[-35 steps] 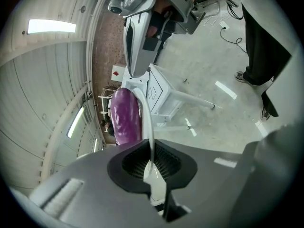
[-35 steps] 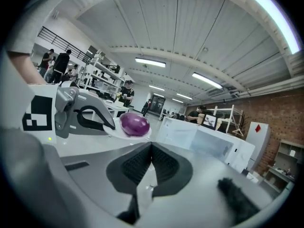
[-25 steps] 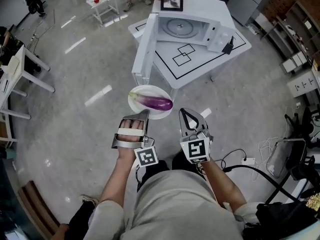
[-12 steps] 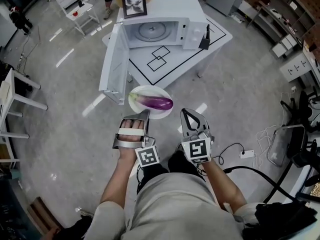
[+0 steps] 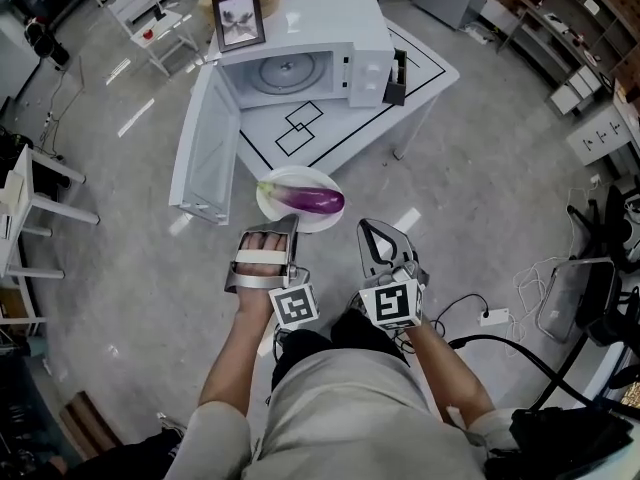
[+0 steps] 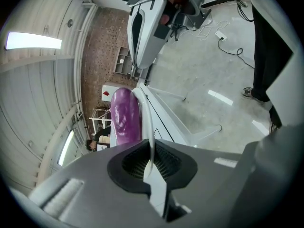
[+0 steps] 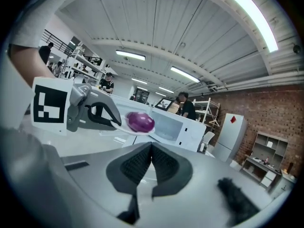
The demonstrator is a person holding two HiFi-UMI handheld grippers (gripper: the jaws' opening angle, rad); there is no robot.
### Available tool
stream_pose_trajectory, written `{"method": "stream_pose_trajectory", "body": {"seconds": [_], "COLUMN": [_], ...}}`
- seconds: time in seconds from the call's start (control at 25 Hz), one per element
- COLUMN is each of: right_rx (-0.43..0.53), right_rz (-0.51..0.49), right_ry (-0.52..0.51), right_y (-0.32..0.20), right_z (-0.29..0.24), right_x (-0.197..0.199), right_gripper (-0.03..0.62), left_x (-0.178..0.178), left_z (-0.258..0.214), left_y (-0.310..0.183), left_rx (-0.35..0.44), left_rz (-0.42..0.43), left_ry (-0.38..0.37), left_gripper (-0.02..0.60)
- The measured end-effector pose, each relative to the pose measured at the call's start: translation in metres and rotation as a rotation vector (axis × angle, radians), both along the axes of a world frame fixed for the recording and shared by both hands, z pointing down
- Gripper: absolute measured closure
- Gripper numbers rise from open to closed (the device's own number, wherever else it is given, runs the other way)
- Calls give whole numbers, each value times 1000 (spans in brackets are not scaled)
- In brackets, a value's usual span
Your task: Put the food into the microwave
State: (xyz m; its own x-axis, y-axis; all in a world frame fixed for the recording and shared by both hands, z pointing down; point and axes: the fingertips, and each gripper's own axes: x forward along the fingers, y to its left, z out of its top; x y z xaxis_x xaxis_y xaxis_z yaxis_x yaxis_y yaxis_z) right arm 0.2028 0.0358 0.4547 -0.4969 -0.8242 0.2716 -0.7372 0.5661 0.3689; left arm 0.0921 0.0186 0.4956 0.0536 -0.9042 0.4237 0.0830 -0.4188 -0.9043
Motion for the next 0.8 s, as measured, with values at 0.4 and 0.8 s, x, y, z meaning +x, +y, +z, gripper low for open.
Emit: {"method": "stream_pose_trajectory", "body": {"seconds": [0.4, 0.8], "right_rx": [286, 395], "right_rz": [-278, -330], "right_ry": [511, 810], "right_y": [-4, -48], "right_z": [8, 38], "right_x": [-26, -54], "right_gripper": [494, 477], "left_x": [23, 26], "left_z": [8, 14], "left_y": [-33, -72], "left_rx": [-19, -10], "left_rz": [-35, 0], "left_ry": [-46, -52], "left_gripper": [555, 555]}}
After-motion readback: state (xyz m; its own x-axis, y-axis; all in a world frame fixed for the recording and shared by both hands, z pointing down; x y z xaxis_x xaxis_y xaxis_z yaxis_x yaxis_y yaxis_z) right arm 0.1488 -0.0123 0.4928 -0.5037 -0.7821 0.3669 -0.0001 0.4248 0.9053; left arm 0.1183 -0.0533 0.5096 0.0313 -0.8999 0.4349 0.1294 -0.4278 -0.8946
